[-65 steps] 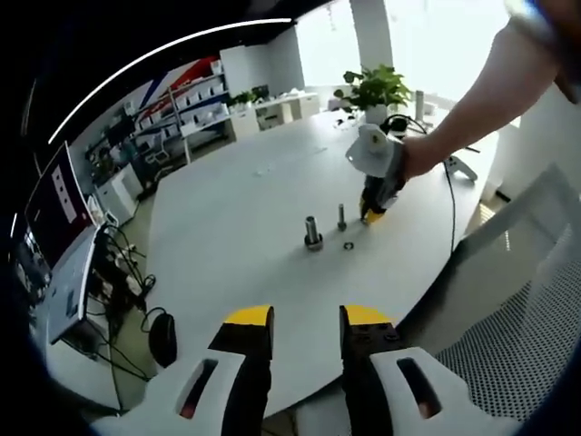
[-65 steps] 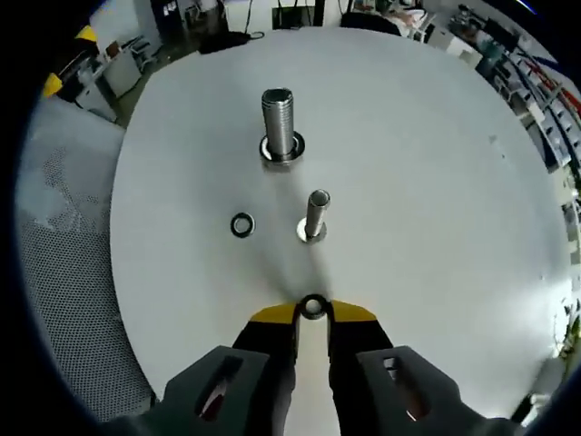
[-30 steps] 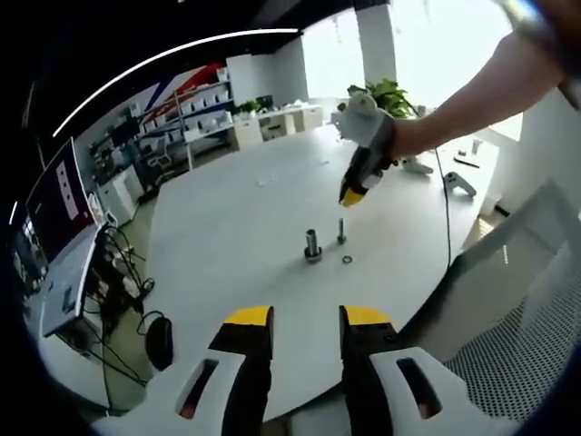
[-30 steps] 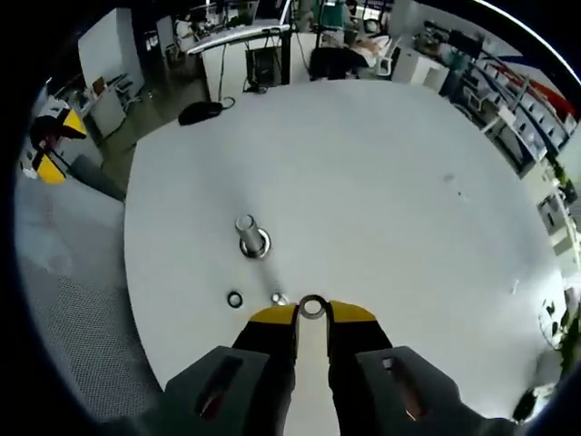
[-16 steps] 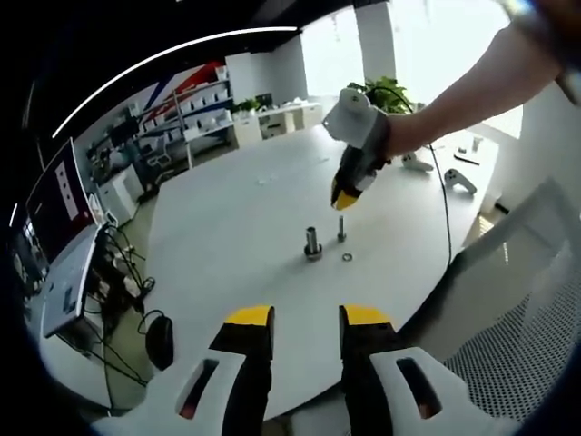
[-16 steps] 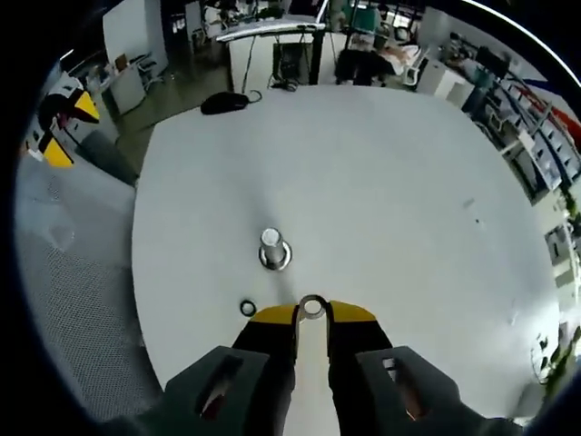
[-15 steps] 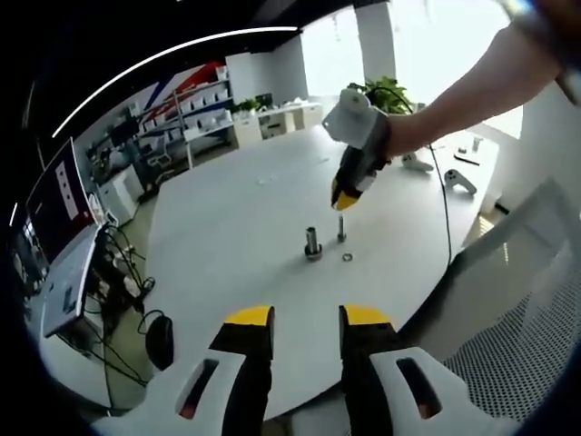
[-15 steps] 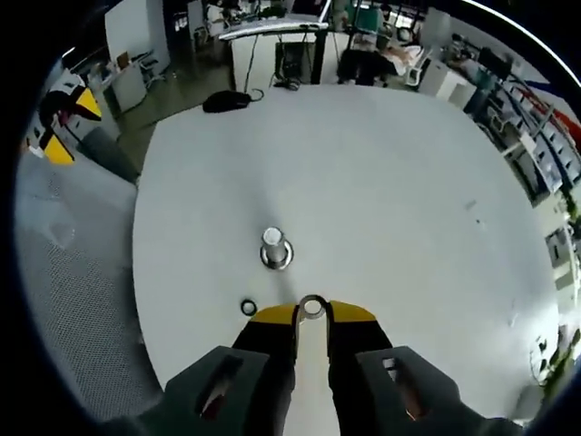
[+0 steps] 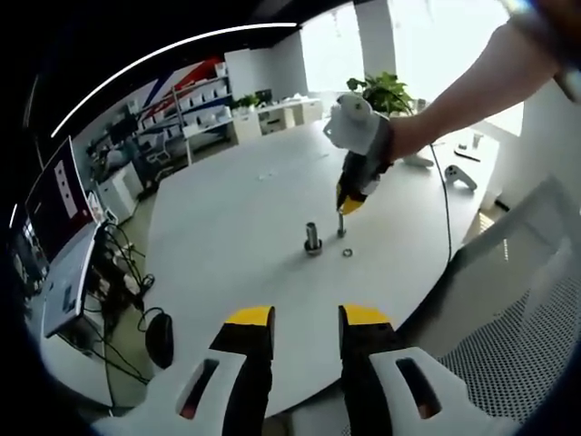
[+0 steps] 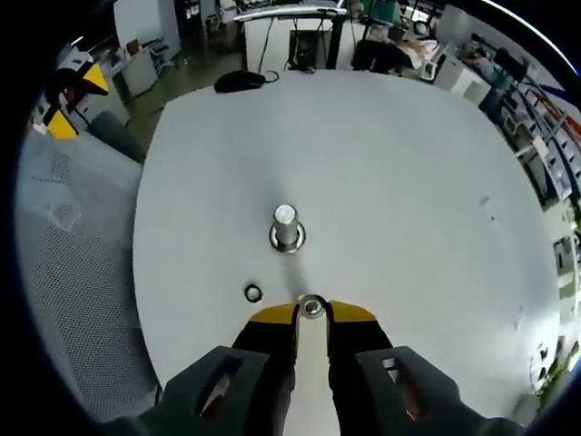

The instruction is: Place the washer onto the threaded stud by aligning its center hole with the stud, sliding it down to the base, and recovering from edge contact or off-axis alignment until the washer reaches the visible bottom stop.

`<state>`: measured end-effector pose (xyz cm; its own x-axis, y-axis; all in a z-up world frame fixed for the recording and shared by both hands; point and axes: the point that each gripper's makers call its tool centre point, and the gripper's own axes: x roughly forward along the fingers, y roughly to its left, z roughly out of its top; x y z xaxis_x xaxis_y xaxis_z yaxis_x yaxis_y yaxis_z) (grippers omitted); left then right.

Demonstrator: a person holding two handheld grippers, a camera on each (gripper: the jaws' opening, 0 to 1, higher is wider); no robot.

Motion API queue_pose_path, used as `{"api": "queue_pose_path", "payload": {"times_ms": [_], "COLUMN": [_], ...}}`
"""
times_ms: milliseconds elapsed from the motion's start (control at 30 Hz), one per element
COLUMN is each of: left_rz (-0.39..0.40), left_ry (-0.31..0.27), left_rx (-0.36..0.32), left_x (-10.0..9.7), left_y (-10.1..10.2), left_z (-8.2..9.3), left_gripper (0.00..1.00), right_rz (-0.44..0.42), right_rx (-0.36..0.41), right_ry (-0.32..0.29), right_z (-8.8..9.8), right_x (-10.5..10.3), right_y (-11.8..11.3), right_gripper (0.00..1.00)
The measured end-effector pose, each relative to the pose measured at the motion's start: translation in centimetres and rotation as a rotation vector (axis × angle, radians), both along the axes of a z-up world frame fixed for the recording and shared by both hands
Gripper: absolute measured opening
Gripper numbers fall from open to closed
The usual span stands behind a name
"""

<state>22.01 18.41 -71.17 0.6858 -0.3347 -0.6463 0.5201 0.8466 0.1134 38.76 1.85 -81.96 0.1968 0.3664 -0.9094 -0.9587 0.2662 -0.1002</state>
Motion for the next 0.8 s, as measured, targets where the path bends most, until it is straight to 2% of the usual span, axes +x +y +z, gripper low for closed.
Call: {"api": "queue_pose_path", "payload": {"times_ms": [333, 633, 733, 767, 800], "left_rz": [-0.005, 0.004, 0.009, 0.008, 0.008], "left_ry": [0.002, 0.012, 0.013, 0.015, 0.017], "left_rx": [0.005, 0.011, 0.007, 0.006, 0.005], "left_x": [-0.1, -0.1, -0.1, -0.1, -0.2], "left_y": [-0.1, 0.1, 0.2, 0.2, 0.1], "left_z": [0.0, -0.3, -0.2, -0.3, -0.3], "left_gripper": [0.26, 0.26, 0.26, 0.26, 0.25], "right_rz": [-0.004, -0.021, -0.035, -0.059, -0.054], "right_rx": [-0.007, -0.058, -0.065, -0.024, -0.034], "right_ry": [0.014, 0.068, 0.079, 0.058, 0.07], "right_z": [-1.1, -4.5, -5.1, -4.8, -4.9], "right_x": [0.0, 0.4, 0.2, 0.8, 0.7], "right_y": [0.4, -0.4, -0.6, 0.0, 0.0], "right_gripper": [0.13, 0.14, 0.14, 0.14, 0.14]}}
